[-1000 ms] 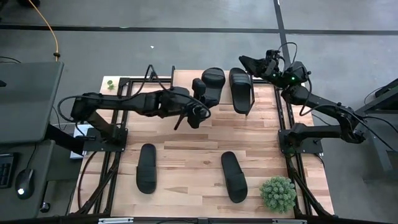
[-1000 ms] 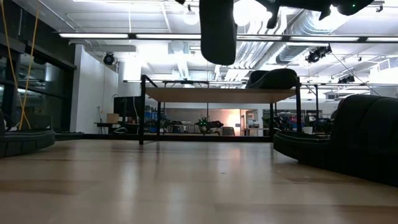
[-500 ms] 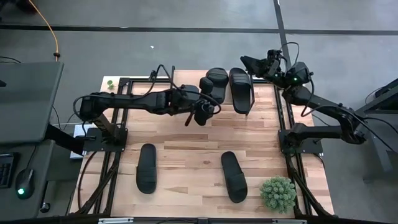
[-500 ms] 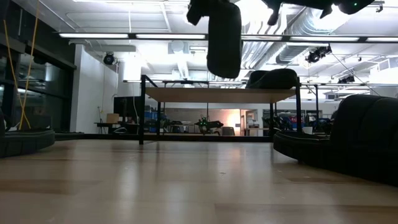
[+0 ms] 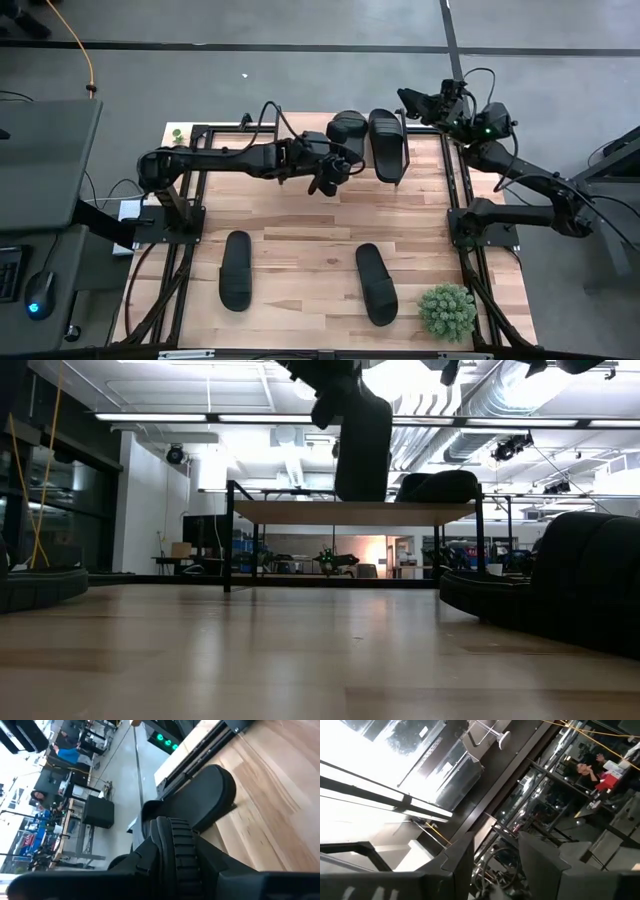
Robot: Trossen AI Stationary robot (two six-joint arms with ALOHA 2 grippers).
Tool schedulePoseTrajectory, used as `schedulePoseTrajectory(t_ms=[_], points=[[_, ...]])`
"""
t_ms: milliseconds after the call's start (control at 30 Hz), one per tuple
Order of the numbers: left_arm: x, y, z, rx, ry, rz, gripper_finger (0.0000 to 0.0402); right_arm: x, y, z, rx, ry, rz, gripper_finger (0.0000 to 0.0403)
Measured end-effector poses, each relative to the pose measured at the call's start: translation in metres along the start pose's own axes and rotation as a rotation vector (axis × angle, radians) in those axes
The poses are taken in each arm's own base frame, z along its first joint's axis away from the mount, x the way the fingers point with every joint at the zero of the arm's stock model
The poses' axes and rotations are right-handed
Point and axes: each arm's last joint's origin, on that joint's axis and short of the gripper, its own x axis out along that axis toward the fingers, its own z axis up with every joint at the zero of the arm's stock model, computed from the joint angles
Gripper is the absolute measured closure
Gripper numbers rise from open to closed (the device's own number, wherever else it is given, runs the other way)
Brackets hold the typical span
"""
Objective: Pick and place slides into the shelf
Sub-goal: Put the black slide on the shelf
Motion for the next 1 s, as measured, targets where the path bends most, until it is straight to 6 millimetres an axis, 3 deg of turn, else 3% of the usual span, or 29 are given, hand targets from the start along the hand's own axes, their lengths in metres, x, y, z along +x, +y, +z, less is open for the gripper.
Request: schedulePoseTrajectory(t_ms=[367,1000], points=[[0.01,0.003,-0.005,-0.038,-0.034,0.016,0.0327,-0.001,0.002,0.0,-0.002,0.0,0.005,0.0256],[0.035,-0.014,-0.009,-0.034,-0.039,-0.007,0.0335,-0.001,0.002,0.0,-0.002,0.015,0.012,0.0256]])
